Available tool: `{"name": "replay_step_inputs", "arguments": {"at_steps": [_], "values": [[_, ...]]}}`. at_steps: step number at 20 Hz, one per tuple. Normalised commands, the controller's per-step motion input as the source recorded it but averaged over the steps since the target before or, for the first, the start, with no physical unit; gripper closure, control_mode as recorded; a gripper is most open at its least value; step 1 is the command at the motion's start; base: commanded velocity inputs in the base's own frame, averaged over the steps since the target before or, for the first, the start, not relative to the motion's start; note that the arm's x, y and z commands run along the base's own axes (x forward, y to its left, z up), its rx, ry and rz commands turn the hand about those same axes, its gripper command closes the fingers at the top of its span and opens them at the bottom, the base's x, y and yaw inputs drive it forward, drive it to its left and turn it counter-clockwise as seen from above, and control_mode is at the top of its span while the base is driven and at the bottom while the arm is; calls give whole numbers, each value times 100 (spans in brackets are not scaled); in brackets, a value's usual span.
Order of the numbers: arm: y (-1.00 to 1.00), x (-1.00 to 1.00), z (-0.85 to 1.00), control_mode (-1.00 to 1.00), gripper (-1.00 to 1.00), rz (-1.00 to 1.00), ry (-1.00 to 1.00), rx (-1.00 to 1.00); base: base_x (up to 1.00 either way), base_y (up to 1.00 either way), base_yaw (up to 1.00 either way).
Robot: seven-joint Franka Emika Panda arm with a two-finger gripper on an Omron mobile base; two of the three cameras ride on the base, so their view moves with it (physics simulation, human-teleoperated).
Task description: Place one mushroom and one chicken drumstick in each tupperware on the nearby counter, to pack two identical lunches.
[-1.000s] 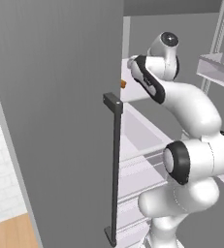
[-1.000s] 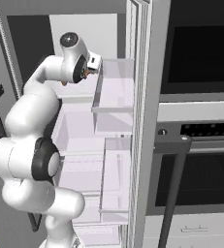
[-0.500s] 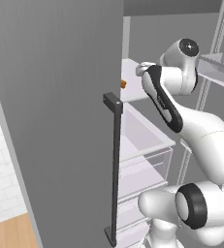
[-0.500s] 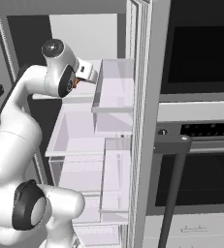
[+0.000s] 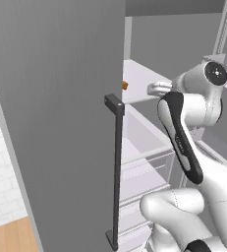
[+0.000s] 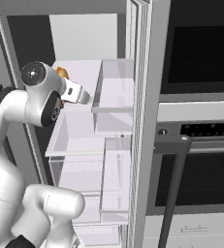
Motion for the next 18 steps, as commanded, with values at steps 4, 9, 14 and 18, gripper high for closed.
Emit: {"name": "replay_step_inputs", "arguments": {"at_steps": [4, 9, 14, 18], "values": [[6, -98, 2, -100, 100, 0, 0, 7, 0, 0, 0], [4, -88, 0, -100, 100, 0, 0, 4, 0, 0, 0], [7, -68, 0, -100, 100, 0, 6, 3, 0, 0, 0], [0, 0, 0, 100, 100, 0, 0, 0, -99, 6, 0]]}}
